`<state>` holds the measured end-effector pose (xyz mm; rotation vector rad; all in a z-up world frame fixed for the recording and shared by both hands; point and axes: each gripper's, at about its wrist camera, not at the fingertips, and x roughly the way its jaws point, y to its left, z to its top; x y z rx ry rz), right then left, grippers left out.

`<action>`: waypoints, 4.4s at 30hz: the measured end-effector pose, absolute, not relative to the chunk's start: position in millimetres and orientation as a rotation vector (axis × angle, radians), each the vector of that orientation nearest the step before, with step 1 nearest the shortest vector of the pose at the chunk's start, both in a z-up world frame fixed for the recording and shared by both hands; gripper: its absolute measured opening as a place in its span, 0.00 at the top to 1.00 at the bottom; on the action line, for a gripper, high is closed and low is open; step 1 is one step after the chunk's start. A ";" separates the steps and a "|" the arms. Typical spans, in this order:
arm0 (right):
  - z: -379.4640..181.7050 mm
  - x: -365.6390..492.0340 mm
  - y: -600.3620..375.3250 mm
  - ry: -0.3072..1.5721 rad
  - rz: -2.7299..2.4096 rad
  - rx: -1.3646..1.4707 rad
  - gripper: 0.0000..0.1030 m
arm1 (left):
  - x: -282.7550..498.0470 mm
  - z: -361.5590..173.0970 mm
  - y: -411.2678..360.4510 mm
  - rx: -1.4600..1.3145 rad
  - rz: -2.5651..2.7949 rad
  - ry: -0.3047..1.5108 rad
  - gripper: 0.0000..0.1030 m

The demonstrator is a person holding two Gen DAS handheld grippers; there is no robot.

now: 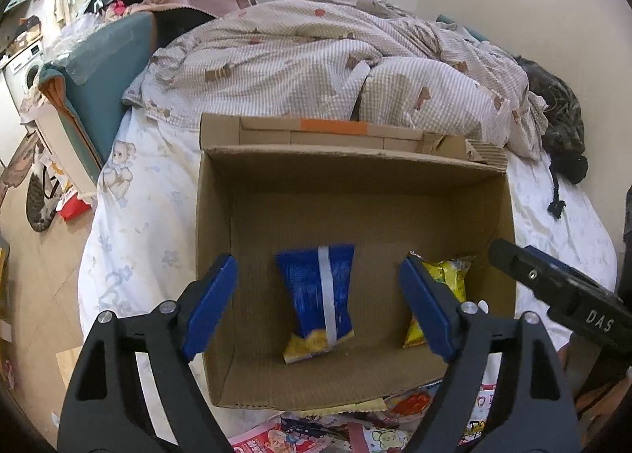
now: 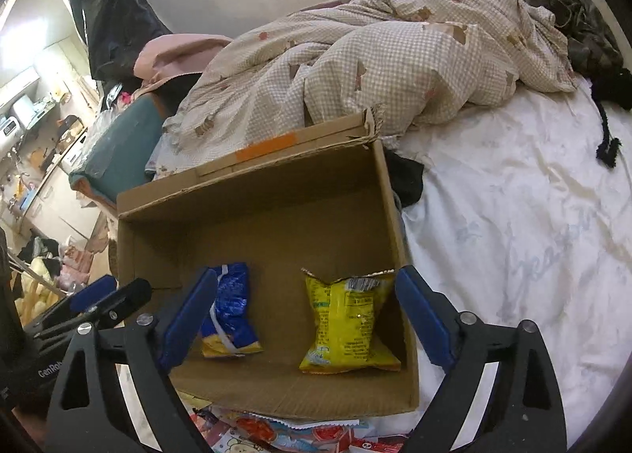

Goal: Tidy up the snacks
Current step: 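Withdraw both tools from the box back over the snack pile, then grasp the blue 'Lucky Gold' bag with left tool while right tool grasps white Dowels bag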

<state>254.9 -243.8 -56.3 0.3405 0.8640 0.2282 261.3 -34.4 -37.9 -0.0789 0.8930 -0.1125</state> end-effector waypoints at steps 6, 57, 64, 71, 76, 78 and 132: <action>-57.8 254.7 -244.8 0.874 0.232 0.340 0.09 | 259.7 -37.8 -34.1 -0.076 -0.112 0.892 0.20; -27.7 103.3 -262.6 0.865 0.045 0.249 0.03 | 111.8 -25.9 16.8 -0.069 -0.052 0.918 0.20; -35.0 97.2 -260.3 0.881 0.061 0.223 0.04 | 113.1 -53.2 13.7 -0.077 -0.086 1.052 0.20; -44.5 100.9 -271.3 0.921 0.058 0.316 0.03 | 115.1 -107.9 -9.7 -0.061 -0.174 1.298 0.20; -48.6 102.4 -275.8 0.938 0.059 0.351 0.03 | 119.3 -149.1 -29.3 -0.041 -0.183 1.420 0.20; -48.9 102.6 -277.0 0.938 0.058 0.355 0.03 | 119.9 -161.9 -36.0 -0.031 -0.193 1.461 0.20; -187.1 149.4 -276.3 1.470 -0.077 0.459 0.33 | 105.7 -77.7 -11.9 -0.092 -0.141 1.182 0.41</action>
